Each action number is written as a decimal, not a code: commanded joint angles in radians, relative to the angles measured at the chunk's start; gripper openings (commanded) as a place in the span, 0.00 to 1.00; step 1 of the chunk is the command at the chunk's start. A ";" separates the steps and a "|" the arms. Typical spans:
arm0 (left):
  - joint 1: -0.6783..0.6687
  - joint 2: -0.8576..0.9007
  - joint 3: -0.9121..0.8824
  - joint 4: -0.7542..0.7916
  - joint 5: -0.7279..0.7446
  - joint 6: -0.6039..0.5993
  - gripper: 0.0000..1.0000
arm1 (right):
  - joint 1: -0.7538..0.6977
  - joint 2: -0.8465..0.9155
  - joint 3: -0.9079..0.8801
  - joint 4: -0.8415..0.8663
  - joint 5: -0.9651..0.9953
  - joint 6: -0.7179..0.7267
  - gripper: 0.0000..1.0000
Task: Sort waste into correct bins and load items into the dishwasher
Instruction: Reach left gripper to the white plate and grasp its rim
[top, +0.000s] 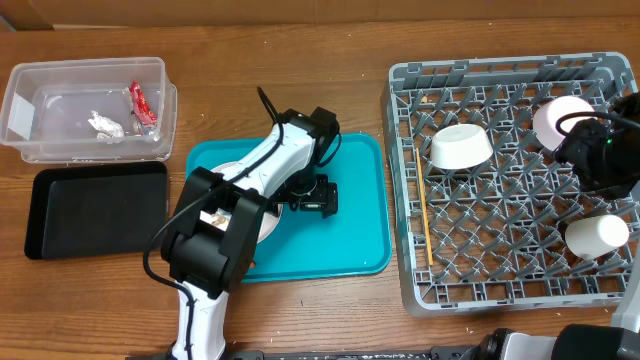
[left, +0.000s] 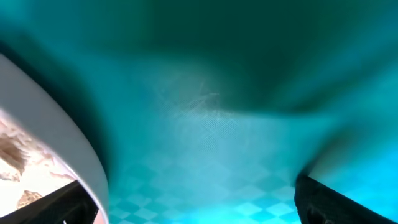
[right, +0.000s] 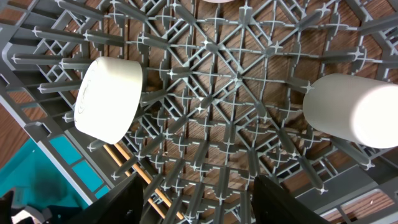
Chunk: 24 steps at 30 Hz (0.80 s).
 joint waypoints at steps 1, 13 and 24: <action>0.003 0.013 -0.066 0.024 -0.007 0.018 0.97 | 0.003 -0.005 -0.003 0.002 -0.005 -0.007 0.58; 0.013 0.013 -0.088 0.010 -0.119 0.018 0.33 | 0.003 -0.005 -0.003 -0.003 -0.005 -0.007 0.55; 0.013 0.013 -0.086 0.004 -0.217 0.018 0.04 | 0.003 -0.005 -0.003 -0.004 -0.005 -0.006 0.54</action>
